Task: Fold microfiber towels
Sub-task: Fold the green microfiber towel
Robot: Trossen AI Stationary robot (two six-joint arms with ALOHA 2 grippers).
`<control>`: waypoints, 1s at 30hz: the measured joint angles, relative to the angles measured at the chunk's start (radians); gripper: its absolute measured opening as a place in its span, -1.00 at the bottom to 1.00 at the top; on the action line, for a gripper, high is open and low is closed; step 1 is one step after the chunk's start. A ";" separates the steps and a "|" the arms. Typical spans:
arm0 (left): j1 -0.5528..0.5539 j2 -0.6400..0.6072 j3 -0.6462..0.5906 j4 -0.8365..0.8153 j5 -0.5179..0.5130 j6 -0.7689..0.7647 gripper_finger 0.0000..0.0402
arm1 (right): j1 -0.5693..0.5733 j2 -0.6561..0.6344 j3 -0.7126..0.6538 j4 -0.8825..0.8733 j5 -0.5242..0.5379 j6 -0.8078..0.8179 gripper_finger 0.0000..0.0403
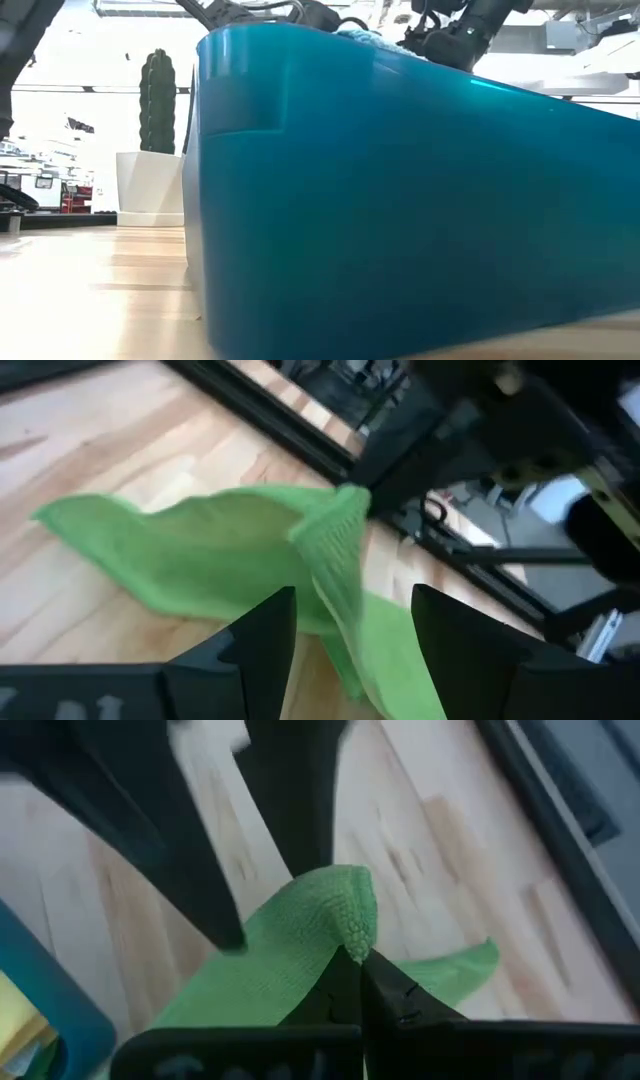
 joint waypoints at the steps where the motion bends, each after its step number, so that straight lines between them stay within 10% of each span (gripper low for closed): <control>1: 0.000 0.007 0.003 0.010 -0.004 -0.008 -0.04 | 0.000 -0.001 0.007 0.003 0.000 -0.017 -0.96; 13: 0.008 0.017 0.002 0.116 -0.084 -0.080 -0.09 | -0.011 -0.011 0.019 0.064 -0.030 -0.127 -0.94; 20: 0.035 0.017 0.020 0.114 -0.039 -0.099 -0.77 | -0.029 -0.012 0.019 0.079 -0.025 -0.194 -0.86; 30: 0.102 -0.007 0.142 -0.229 0.491 -0.044 -1.00 | -0.262 -0.037 0.019 0.046 -0.144 -0.393 -0.29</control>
